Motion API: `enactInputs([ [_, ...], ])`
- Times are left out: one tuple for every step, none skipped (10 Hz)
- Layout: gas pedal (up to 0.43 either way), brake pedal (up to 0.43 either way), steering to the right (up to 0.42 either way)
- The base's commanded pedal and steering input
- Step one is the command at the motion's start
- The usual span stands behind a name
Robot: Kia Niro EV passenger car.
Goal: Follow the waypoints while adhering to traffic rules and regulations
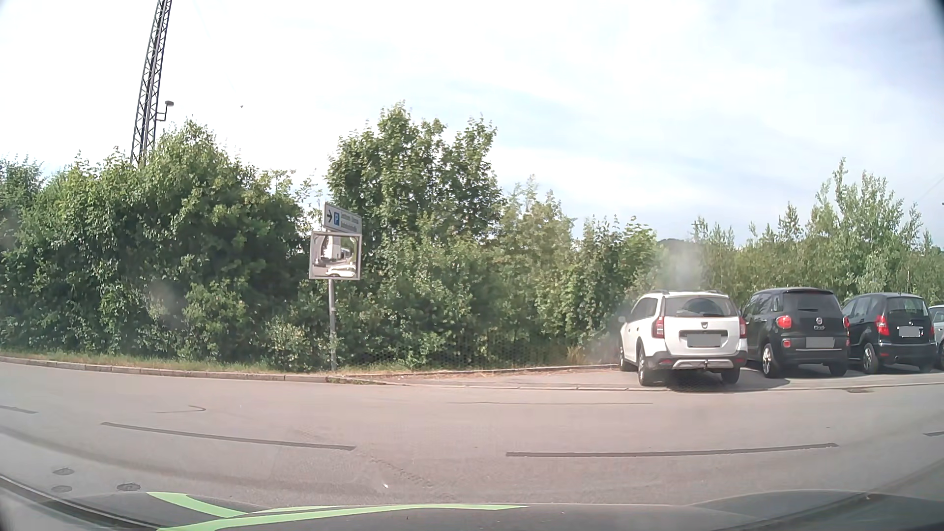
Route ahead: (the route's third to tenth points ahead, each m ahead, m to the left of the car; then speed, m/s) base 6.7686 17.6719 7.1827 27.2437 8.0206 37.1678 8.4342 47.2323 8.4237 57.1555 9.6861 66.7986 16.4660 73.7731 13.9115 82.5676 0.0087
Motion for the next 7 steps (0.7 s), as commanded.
enactInputs([
  [0.000, 0.274, -0.075],
  [0.000, 0.274, -0.075],
  [0.000, 0.274, -0.075],
  [0.000, 0.274, -0.075],
  [0.000, 0.274, -0.075],
  [0.000, 0.274, -0.075],
  [0.000, 0.274, -0.075],
])
